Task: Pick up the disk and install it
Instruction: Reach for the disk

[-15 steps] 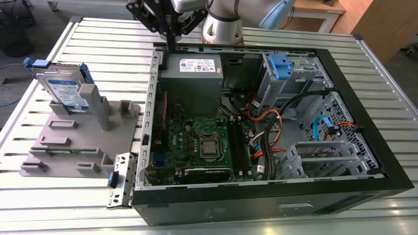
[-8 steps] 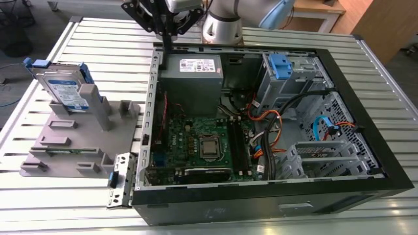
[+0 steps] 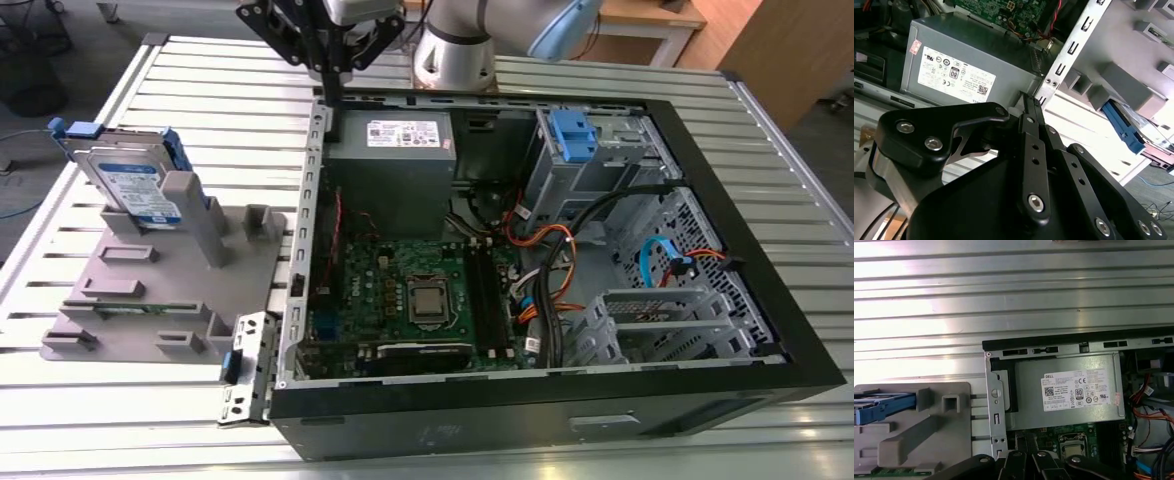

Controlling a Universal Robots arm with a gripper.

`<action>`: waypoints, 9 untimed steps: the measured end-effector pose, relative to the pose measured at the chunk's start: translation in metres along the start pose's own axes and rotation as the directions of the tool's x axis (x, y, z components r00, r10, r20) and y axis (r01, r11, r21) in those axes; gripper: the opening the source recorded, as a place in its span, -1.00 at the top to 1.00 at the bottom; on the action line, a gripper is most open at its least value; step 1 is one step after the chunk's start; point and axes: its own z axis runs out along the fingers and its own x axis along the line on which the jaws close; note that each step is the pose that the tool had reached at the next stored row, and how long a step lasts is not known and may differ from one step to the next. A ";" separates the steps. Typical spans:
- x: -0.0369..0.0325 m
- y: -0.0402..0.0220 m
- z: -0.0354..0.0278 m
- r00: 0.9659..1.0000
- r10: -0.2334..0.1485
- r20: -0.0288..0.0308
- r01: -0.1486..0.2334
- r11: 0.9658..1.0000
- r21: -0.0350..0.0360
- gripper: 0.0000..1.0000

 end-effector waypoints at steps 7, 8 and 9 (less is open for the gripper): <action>0.0061 -0.0005 -0.0001 1.000 0.000 0.000 0.000 1.000 0.000 0.79; 0.0066 -0.0005 -0.0001 1.000 0.000 0.000 0.000 1.000 0.000 0.79; 0.0068 -0.0005 -0.0002 1.000 0.000 0.000 0.000 1.000 0.000 0.79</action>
